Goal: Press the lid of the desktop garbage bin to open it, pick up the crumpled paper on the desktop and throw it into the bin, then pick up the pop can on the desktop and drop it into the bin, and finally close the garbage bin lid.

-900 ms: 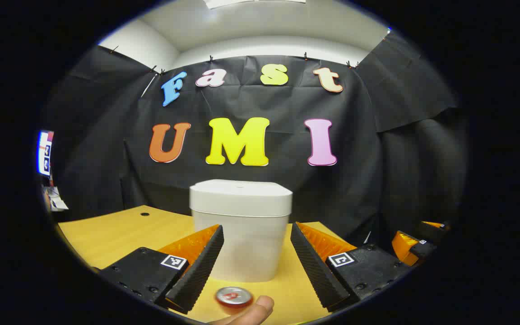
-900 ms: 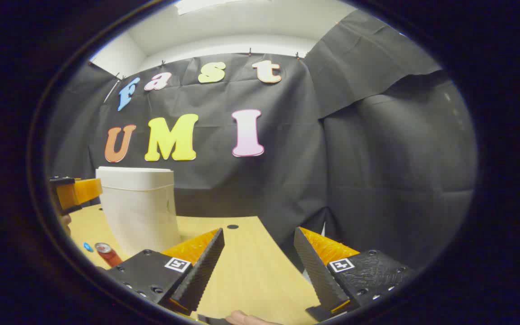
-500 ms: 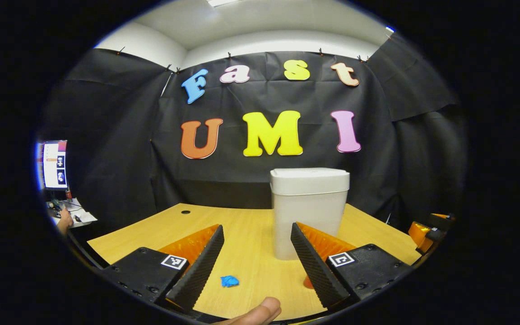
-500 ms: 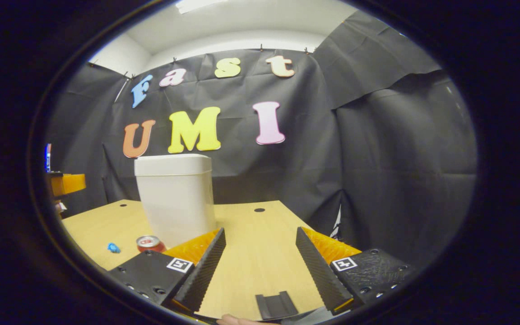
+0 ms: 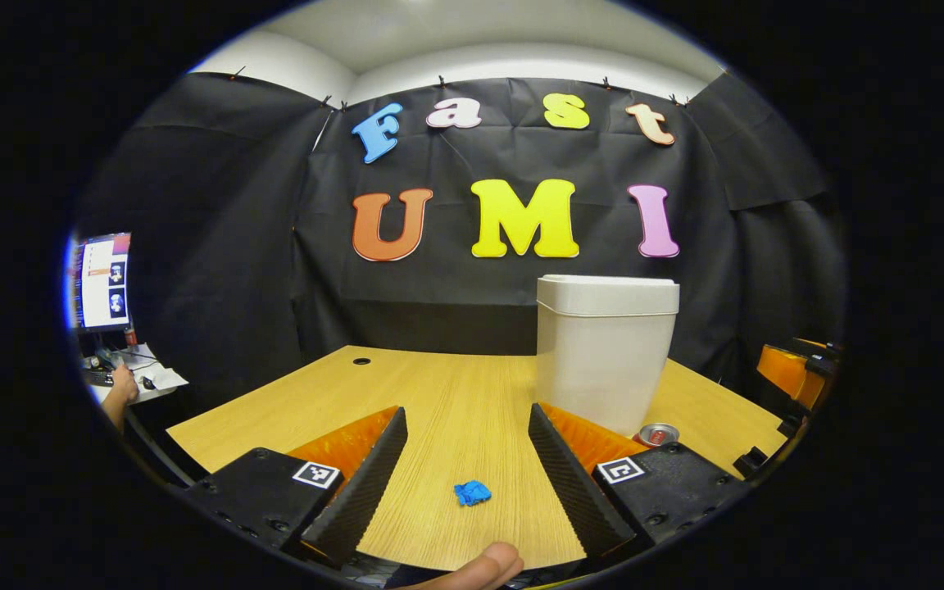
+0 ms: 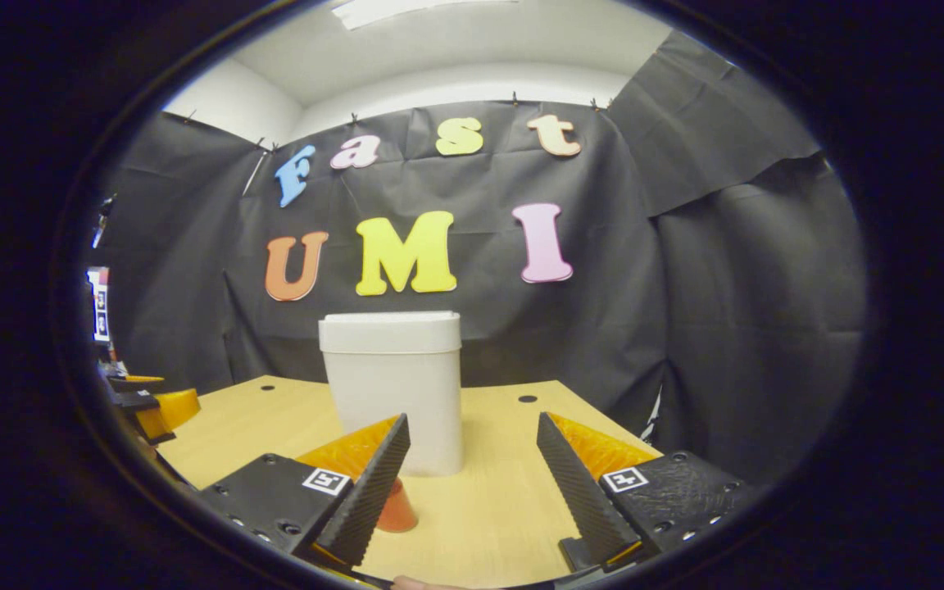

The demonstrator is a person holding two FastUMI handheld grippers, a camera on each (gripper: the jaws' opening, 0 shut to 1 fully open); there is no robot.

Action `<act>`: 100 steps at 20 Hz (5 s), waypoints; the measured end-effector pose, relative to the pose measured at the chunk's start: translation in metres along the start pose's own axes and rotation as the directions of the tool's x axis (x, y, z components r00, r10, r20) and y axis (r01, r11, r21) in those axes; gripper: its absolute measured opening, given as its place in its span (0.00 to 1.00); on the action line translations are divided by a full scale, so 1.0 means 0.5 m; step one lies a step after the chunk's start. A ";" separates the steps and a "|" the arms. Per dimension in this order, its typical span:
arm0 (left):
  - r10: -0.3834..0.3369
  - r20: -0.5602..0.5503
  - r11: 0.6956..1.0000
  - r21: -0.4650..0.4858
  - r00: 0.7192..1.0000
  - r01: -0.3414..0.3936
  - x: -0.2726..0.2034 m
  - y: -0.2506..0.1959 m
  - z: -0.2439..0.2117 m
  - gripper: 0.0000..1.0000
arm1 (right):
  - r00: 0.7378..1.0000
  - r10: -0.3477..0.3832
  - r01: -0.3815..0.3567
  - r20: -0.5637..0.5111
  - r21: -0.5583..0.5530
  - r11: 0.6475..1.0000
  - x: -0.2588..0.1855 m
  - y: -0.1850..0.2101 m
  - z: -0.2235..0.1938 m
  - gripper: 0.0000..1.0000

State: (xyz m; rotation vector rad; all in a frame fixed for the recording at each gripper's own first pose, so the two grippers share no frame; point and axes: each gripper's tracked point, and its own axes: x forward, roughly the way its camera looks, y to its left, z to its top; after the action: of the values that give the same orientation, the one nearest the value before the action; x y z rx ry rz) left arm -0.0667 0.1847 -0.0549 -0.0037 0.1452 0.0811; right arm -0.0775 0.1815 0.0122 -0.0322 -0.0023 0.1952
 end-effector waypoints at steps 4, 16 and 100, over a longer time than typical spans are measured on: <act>-0.011 0.001 1.000 -0.010 1.000 0.011 0.002 -0.006 0.000 0.98 | 0.999 0.032 -0.032 -0.014 -0.034 0.999 -0.003 0.030 0.007 0.95; -0.023 0.030 0.999 -0.032 0.999 0.024 0.045 0.015 0.007 0.98 | 0.997 0.068 -0.069 -0.026 -0.039 0.997 0.070 0.103 0.067 0.95; -0.035 -0.420 0.999 -0.005 0.907 0.036 0.174 -0.009 -0.380 0.80 | 0.913 0.340 -0.347 -0.227 0.010 0.938 0.047 0.247 -0.069 0.82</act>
State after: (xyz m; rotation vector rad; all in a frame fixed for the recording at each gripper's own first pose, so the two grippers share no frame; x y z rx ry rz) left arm -0.0079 0.1853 -0.2555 -0.0209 0.5779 0.0423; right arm -0.0784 0.3059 -0.0264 -0.0854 0.2295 0.5448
